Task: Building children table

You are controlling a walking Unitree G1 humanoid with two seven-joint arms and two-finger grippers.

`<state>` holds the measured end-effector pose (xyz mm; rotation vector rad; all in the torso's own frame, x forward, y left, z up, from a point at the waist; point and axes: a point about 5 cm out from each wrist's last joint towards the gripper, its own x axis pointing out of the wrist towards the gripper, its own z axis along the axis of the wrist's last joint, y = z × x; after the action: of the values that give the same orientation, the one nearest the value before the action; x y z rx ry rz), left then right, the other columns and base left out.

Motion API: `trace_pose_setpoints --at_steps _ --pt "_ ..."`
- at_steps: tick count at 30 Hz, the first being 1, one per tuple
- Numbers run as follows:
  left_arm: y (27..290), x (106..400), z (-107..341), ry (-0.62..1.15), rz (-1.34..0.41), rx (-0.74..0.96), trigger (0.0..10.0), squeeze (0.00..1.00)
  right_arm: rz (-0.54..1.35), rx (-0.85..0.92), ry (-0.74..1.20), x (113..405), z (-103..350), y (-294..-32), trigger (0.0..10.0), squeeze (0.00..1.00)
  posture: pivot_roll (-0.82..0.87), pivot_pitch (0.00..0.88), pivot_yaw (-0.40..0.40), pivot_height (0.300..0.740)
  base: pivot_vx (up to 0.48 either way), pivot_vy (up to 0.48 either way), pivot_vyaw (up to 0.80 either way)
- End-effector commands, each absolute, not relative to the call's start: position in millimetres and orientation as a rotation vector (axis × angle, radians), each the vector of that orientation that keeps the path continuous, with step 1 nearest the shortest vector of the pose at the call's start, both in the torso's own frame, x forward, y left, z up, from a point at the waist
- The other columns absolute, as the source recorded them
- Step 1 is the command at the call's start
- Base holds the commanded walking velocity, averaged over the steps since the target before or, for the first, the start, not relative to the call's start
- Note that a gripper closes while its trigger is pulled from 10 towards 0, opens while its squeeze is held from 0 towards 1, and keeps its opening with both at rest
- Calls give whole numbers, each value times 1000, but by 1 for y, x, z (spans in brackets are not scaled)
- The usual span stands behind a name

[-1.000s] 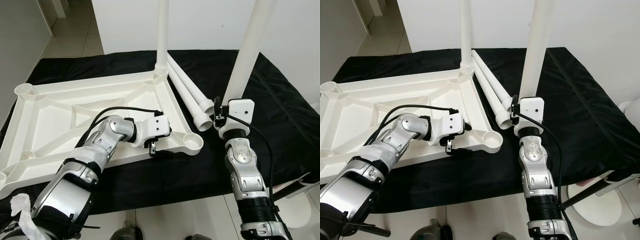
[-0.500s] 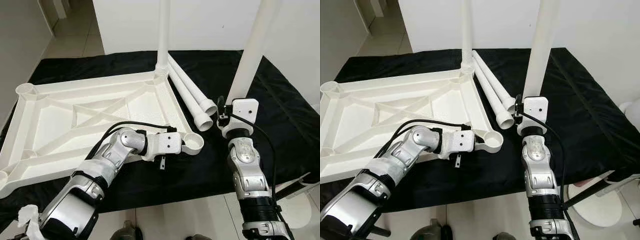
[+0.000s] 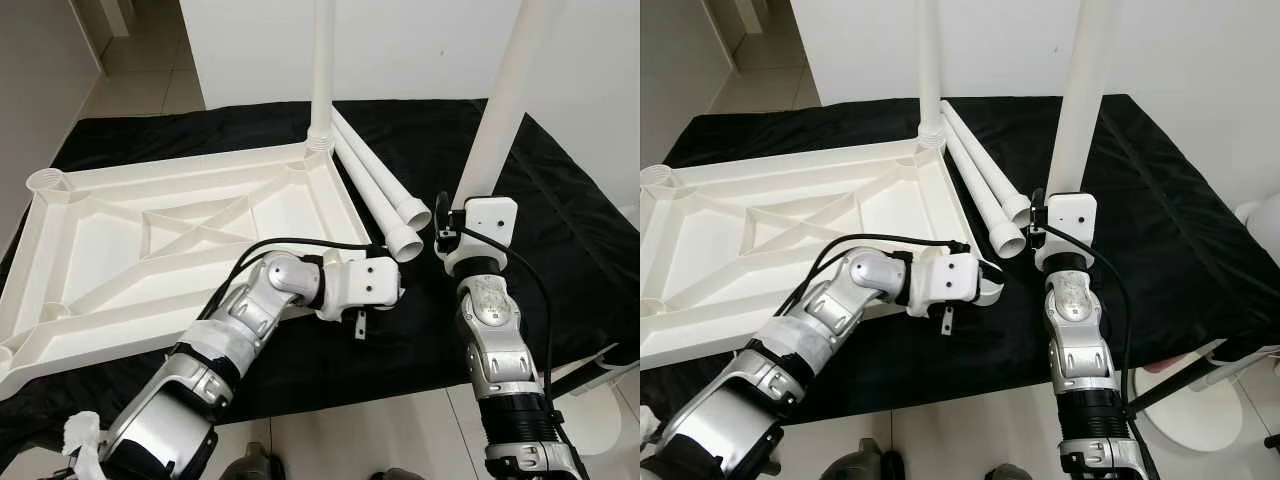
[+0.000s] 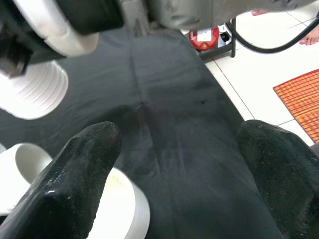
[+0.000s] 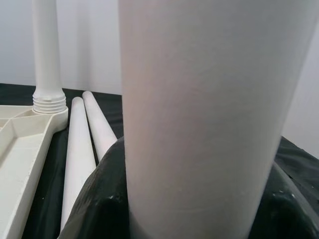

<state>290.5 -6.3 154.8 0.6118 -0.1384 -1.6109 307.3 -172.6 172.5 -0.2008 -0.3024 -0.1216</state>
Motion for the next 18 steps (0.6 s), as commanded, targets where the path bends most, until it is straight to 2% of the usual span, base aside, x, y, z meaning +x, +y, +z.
trace_pose_setpoints --at_steps 1,2,4,7,11,18 --pt "-7 291 154 -134 -1590 615 10000 0 -112 -198 -302 309 173 -171 10000 0 9 0 32 740 0 0 0" --pt "-7 301 161 -164 -1510 615 10000 0 -113 -198 -302 308 173 -171 10000 0 6 0 34 740 0 0 0" --pt "-7 301 161 -164 -1510 615 10000 0 -113 -198 -302 308 173 -171 10000 0 6 0 34 740 0 0 0" --pt "12 349 204 -234 -1168 533 10000 0 -118 -196 -297 306 171 -172 10000 0 5 0 35 740 0 0 0" --pt "24 364 220 -232 -1061 493 10000 0 -117 -194 -294 305 170 -171 10000 0 7 0 36 740 0 0 0" --pt "47 377 214 -161 -951 594 10000 0 -115 -193 -290 304 168 -169 10000 0 12 0 35 740 0 0 0"
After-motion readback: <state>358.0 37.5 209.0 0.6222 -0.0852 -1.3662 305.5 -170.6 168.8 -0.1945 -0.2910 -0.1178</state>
